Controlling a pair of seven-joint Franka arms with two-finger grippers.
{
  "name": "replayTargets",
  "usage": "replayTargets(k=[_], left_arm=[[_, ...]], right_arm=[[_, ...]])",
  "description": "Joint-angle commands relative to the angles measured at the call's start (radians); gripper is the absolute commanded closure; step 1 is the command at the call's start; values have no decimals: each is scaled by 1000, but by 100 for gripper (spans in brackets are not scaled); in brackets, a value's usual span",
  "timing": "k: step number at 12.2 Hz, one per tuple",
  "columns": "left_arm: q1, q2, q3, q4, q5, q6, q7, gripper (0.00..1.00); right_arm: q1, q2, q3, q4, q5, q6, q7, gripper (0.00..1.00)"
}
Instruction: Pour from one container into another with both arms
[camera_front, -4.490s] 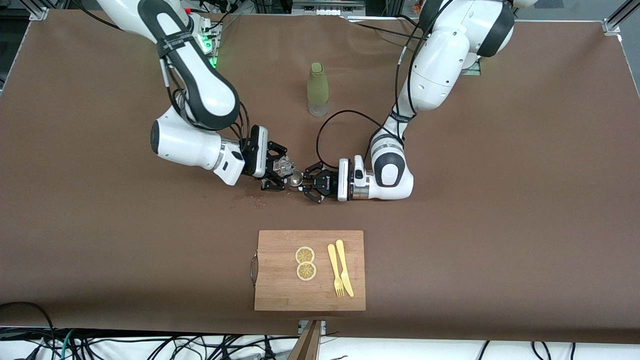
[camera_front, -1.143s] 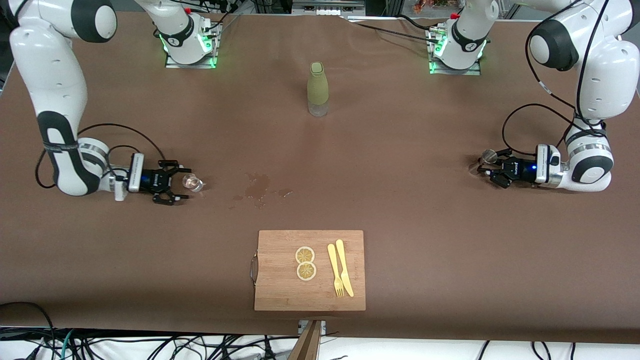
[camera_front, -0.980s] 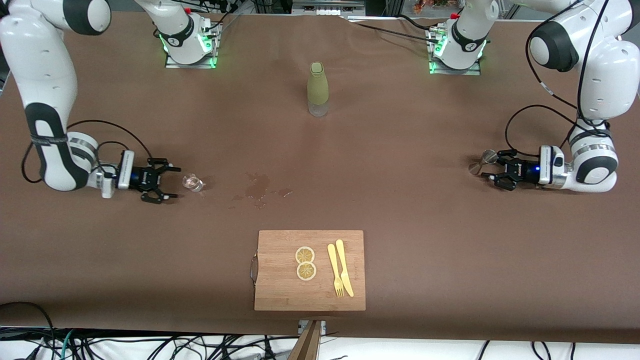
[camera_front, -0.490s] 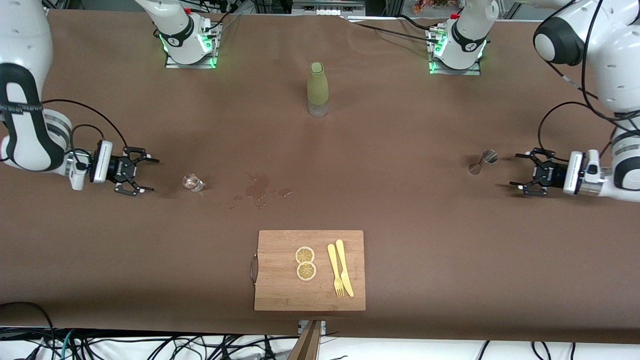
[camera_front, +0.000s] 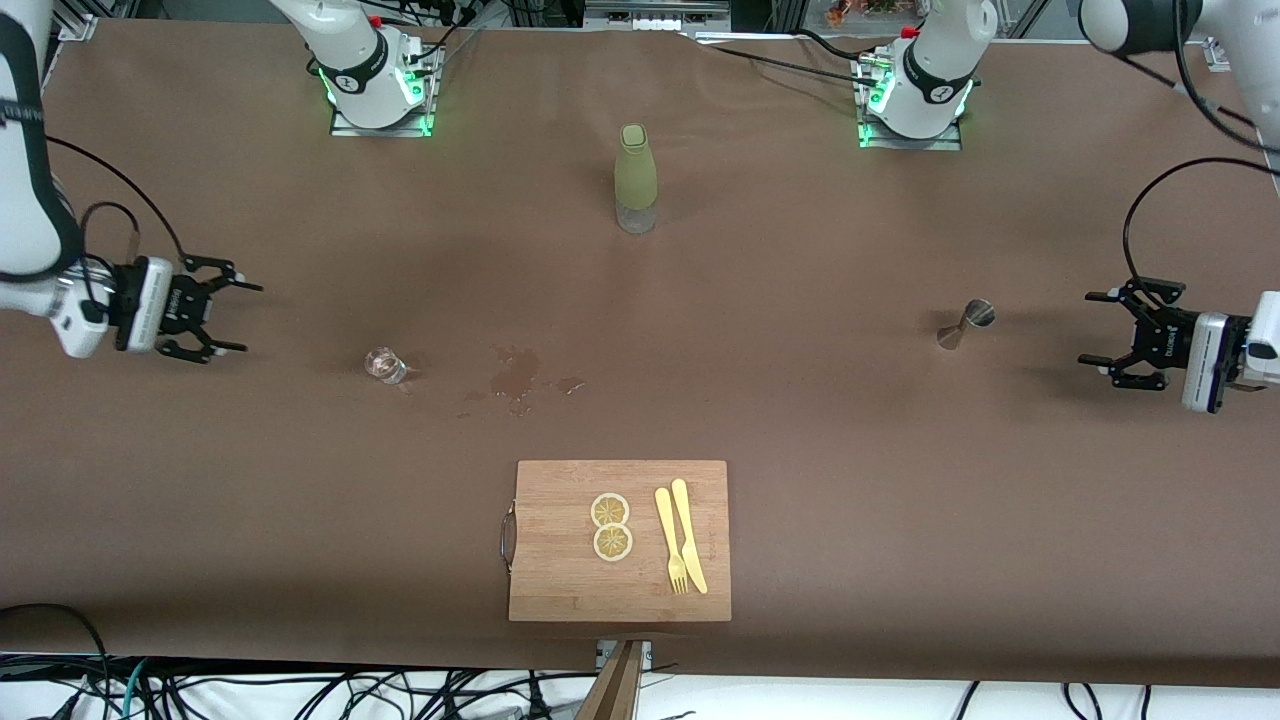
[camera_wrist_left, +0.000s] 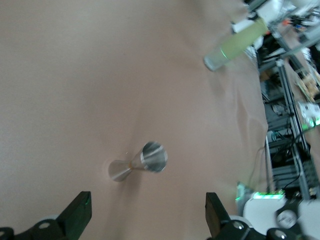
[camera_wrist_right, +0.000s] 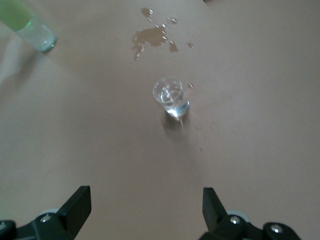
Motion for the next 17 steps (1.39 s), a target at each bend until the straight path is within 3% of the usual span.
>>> replayTargets(k=[1,4,7,9,11,14,17], left_arm=[[-36,-105,-45,-18,84,30,-282,0],[-34,-225,-200,-18,239,86,-616,0],[-43,-317,-321,-18,417,186,-692,0],[-44,-339,-341,-18,460,290,-695,0],[-56,-366,-346,-16,523,306,-761,0],[-65,-423,-389,-16,547,248,-1171,0],[-65,-472,-460,-16,592,217,-1439,0]], right_arm=[[16,-105,3,-39,-90,14,248,1],[66,-153,3,17,-238,1,553,2],[108,-146,4,158,-356,-90,921,2],[158,-145,9,241,-453,-168,1168,3],[191,-144,16,326,-539,-249,1302,2],[179,-150,82,413,-619,-376,1390,1],[123,-202,191,436,-610,-421,1571,1]])
